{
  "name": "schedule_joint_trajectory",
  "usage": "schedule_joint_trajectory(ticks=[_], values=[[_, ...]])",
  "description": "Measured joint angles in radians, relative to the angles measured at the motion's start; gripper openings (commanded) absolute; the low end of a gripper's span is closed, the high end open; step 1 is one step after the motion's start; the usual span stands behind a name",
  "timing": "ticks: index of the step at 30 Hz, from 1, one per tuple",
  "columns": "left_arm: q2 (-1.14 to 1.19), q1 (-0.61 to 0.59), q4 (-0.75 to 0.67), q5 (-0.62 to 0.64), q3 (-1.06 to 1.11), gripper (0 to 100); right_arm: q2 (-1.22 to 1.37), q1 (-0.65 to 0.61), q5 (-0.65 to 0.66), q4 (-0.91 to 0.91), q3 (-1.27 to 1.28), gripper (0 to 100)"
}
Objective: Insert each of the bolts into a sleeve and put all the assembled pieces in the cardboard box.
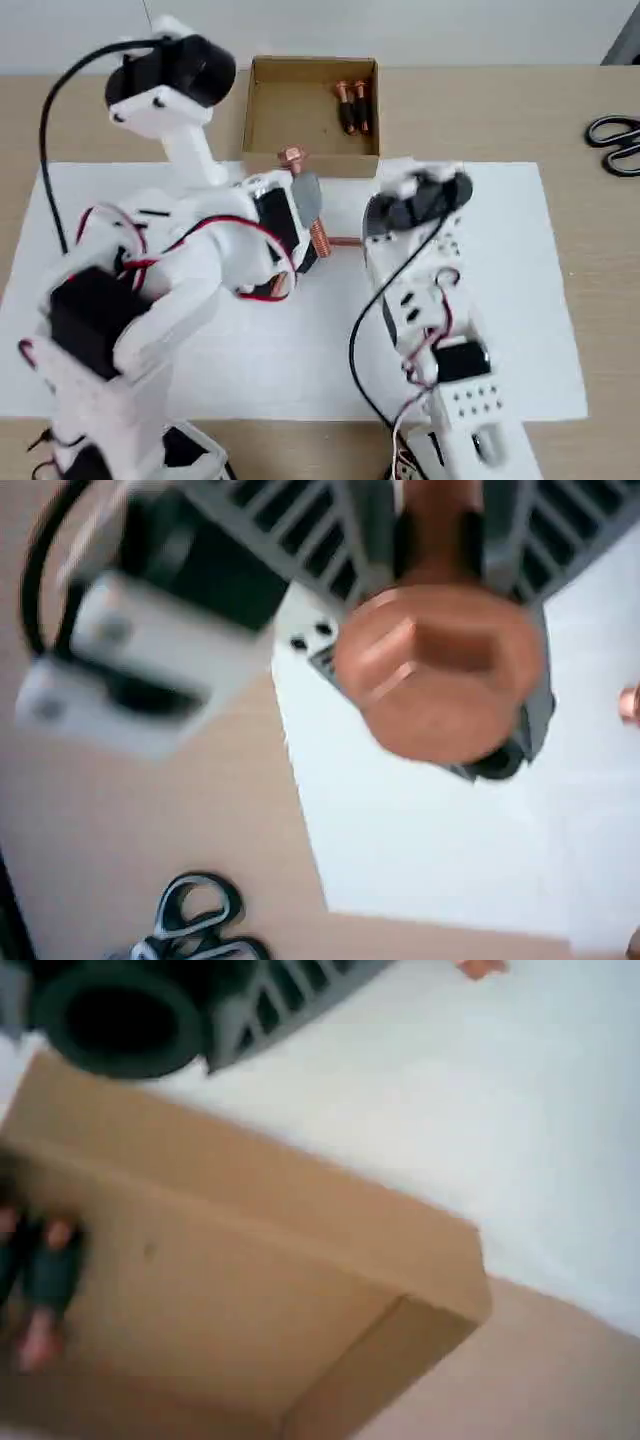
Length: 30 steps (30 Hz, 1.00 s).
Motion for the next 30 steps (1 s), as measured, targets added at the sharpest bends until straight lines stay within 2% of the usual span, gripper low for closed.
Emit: schedule_joint_trajectory(ticks=[4, 9, 16, 19, 22, 25, 30], values=[[-0.037, -0.043, -0.221, -0.08, 0.18, 1, -0.172, -0.002, 0.091, -0.11, 0.173, 0.5], [-0.035, -0.135, -0.578, -0.103, 0.443, 1, -0.33, -0.009, 0.11, -0.132, 0.242, 0.5], [-0.035, -0.103, -0.891, -0.112, 0.575, 1, -0.502, -0.104, 0.112, -0.135, 0.348, 0.5], [-0.037, -0.078, -0.967, -0.172, 0.608, 1, -0.572, -0.121, 0.112, -0.135, 0.348, 0.5], [-0.072, -0.043, -0.982, -0.244, 0.657, 1, -0.64, -0.12, 0.112, -0.135, 0.344, 0.5], [-0.169, -0.011, -1.007, -0.299, 0.741, 1, -0.672, -0.12, 0.112, -0.135, 0.342, 0.5], [-0.39, 0.0, -1.146, -0.411, 0.976, 1, -0.663, -0.12, 0.112, -0.135, 0.342, 0.5]])
